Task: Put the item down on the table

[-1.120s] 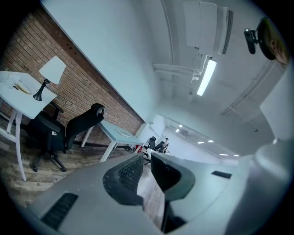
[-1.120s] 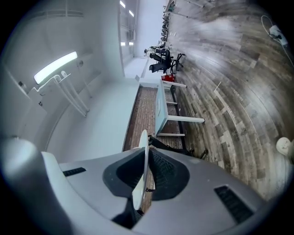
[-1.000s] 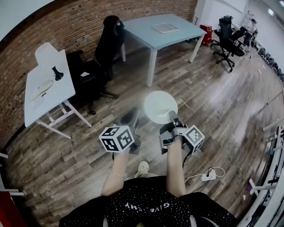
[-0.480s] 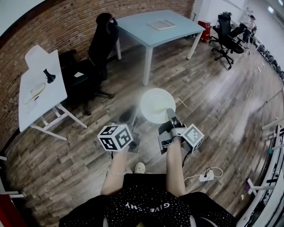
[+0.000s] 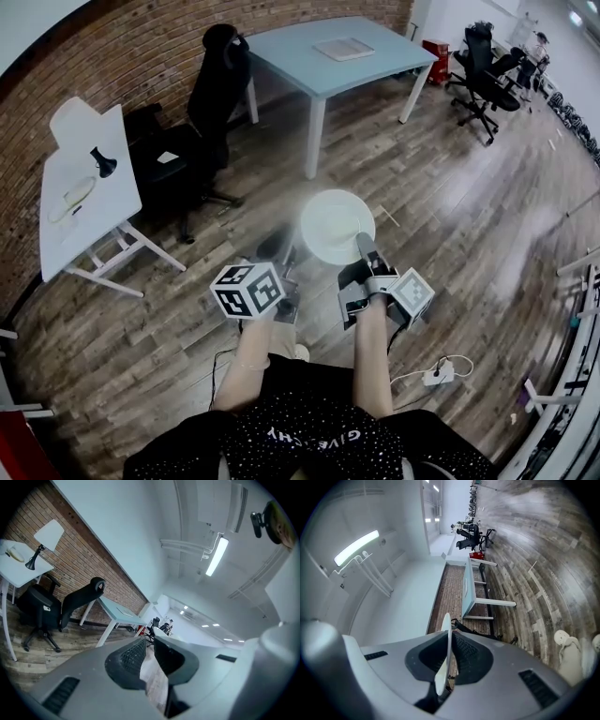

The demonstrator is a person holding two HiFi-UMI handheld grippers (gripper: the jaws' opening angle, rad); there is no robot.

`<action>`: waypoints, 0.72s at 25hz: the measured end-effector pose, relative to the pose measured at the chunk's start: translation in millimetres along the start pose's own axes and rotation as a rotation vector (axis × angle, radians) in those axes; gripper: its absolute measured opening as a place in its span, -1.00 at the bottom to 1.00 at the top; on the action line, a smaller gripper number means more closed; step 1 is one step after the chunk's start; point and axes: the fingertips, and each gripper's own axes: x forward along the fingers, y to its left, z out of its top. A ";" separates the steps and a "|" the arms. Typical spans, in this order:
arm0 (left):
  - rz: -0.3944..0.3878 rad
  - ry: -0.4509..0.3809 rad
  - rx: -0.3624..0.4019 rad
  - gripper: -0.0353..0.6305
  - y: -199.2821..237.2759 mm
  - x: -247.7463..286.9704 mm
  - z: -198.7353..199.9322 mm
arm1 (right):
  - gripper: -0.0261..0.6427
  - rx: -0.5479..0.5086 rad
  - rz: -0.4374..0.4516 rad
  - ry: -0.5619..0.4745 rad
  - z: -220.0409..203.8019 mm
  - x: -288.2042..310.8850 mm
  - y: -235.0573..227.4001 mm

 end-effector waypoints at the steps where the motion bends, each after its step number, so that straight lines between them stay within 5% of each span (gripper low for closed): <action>1: -0.004 0.001 0.004 -0.71 0.9 5.0 2.8 | -0.83 -0.002 0.002 -0.002 2.9 5.6 1.5; 18: -0.010 0.027 0.004 -0.71 76.6 188.1 88.0 | -0.83 0.032 -0.011 -0.047 90.5 190.6 0.1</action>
